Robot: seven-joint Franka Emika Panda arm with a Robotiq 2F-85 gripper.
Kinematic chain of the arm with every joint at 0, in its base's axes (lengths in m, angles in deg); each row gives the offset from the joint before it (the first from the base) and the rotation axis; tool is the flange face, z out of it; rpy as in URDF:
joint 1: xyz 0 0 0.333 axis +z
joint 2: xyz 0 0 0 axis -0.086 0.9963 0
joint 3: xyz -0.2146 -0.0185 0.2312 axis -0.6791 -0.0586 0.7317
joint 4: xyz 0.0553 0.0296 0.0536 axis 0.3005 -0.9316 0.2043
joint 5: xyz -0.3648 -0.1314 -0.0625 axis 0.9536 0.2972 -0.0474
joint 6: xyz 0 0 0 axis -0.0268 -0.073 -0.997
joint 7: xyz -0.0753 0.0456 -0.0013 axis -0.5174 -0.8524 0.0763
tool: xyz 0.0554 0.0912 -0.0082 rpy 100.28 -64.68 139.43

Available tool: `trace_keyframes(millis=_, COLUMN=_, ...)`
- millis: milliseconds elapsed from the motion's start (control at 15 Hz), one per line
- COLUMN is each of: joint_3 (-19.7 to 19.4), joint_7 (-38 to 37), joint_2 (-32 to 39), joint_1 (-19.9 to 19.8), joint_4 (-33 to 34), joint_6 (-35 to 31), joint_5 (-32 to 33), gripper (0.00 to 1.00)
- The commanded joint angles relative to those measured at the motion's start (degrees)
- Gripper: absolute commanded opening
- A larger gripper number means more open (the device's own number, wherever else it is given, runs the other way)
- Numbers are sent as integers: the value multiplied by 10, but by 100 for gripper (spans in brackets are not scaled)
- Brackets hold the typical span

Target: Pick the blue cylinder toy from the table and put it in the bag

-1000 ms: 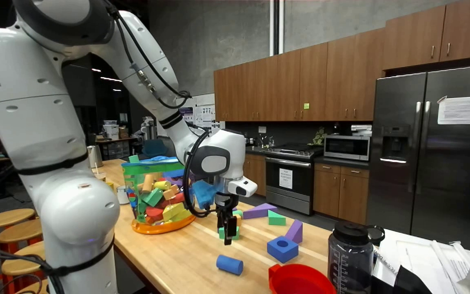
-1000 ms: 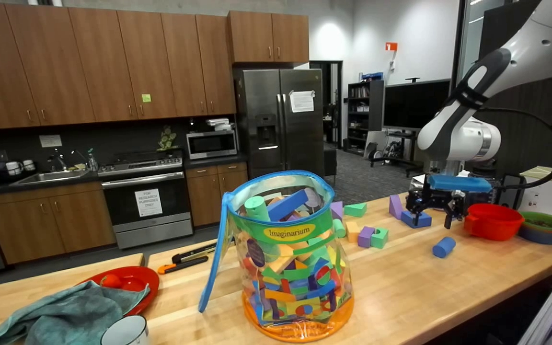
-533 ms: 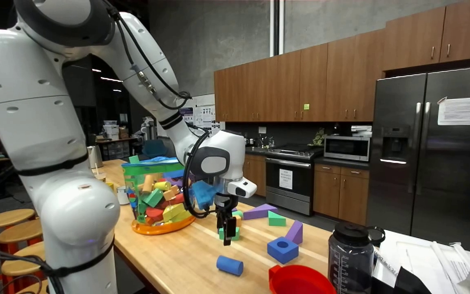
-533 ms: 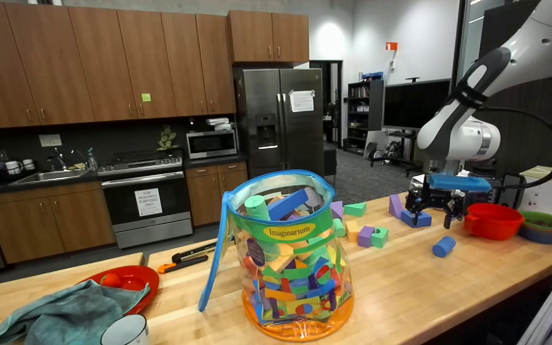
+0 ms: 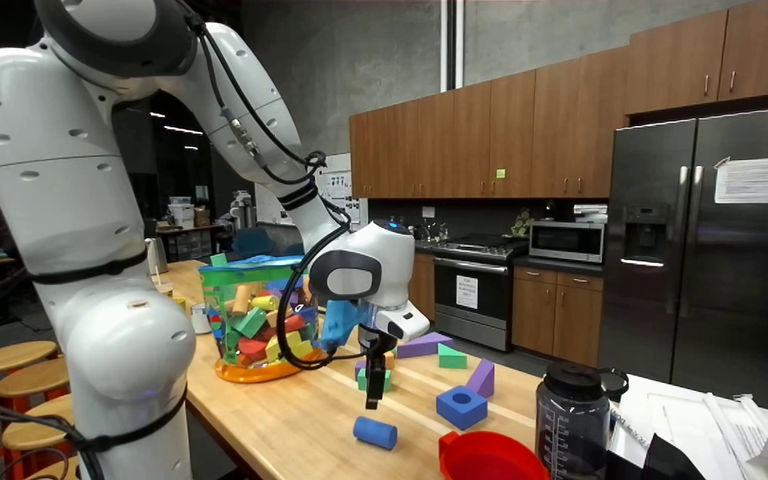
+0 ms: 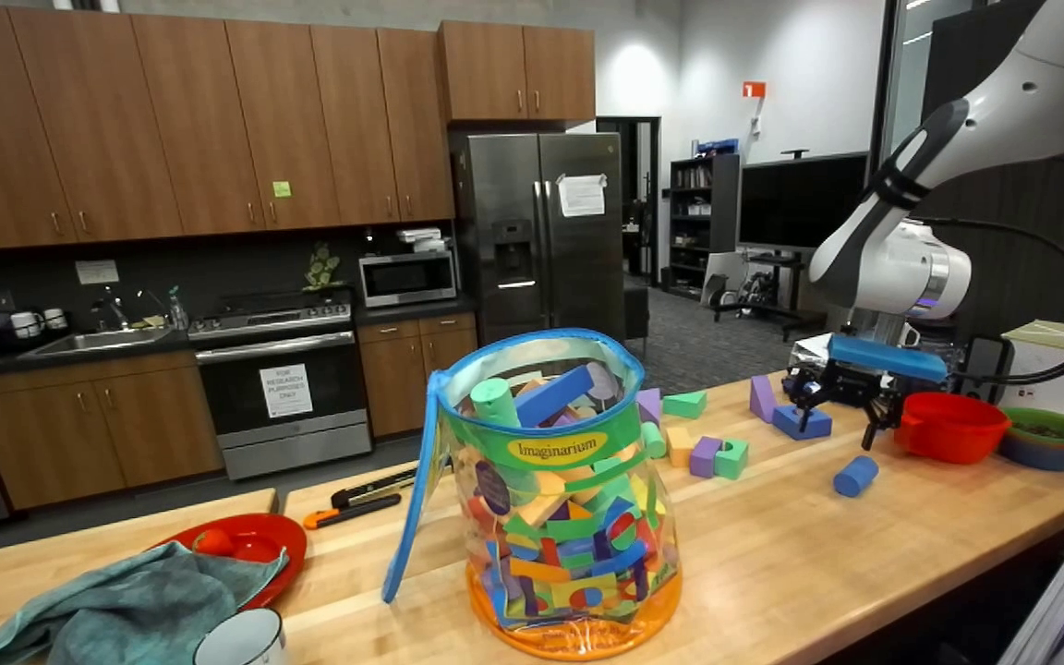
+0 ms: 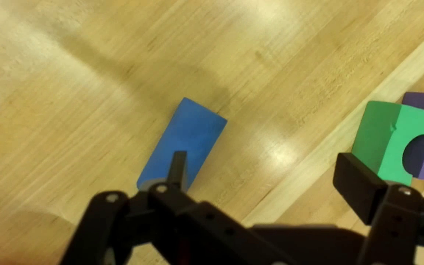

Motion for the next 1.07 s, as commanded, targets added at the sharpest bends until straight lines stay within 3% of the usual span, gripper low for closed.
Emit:
trace_keyframes(millis=0, joint_3=-3, joint_7=-2, joint_2=0, joint_1=-1, joint_4=0, joint_6=-1, joint_5=0, gripper=100)
trace_keyframes(millis=333, joint_3=-6, joint_7=3, joint_2=5, joint_1=-2, joint_4=1, joint_6=-7, joint_5=-2, gripper=100)
trace_keyframes(millis=1000, joint_3=-20, joint_7=8, joint_2=102, joint_1=-15, joint_4=35, joint_6=-55, joint_5=3, gripper=100)
